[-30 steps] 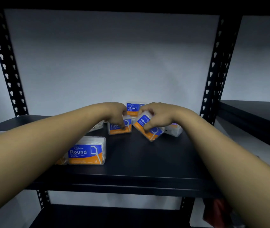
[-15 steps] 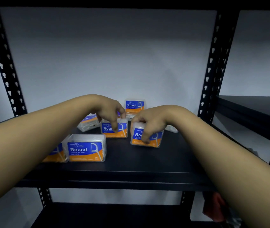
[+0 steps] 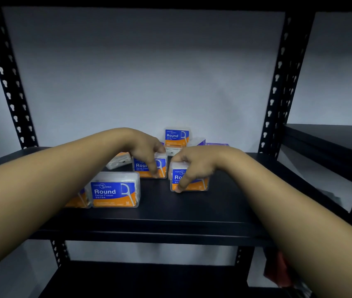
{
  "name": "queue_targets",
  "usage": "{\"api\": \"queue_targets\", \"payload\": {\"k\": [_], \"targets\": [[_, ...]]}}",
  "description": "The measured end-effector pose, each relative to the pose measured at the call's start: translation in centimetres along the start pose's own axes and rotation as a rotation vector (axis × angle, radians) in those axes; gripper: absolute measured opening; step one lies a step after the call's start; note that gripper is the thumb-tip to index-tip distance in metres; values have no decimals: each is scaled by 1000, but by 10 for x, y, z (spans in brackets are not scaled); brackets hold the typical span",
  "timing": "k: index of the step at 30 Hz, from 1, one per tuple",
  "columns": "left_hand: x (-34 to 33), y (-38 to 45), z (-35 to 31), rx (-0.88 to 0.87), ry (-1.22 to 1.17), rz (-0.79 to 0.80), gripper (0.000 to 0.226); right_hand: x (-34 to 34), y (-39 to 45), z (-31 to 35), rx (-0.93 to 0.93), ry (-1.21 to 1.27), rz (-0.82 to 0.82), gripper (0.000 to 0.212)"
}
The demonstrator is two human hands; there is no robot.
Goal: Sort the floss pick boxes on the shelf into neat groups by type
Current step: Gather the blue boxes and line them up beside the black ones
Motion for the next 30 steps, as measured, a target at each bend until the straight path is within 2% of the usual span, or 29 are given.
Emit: {"api": "queue_targets", "payload": {"k": [2, 4, 7, 9, 11, 12, 15, 21, 30], "targets": [[8, -12, -1, 13, 11, -25, 66, 1, -2, 1, 5, -1, 2, 29], [21, -31, 5, 21, -82, -131, 66, 2, -6, 2, 13, -3, 6, 30], [38, -66, 27, 9, -331, -399, 45, 4, -15, 5, 43, 13, -15, 28], [37, -91, 44, -3, -406, -494, 24, 3, -21, 11, 70, 10, -21, 25], [27, -108, 56, -42, -451, -461, 10, 1, -25, 19, 91, 0, -25, 24], [20, -115, 59, -64, -460, -433, 11, 0, -25, 22, 99, -3, -29, 26], [-3, -127, 66, -90, -448, -350, 17, -5, -24, 33, 119, -23, -40, 33], [-31, -137, 74, -92, -457, -268, 46, -18, -12, 50, 100, -96, -10, 35], [-44, -143, 89, -74, -446, -151, 43, -29, 0, 60, 86, -125, 11, 46]]}}
Point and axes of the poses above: each hand's wrist, its own y-axis towards the middle knuckle, its own x-axis out of the back of the hand, z = x × y, the point moved 5 cm from there along y, towards the middle knuckle, and after that the axes turned 13 degrees about y, right-handed, at the moved point
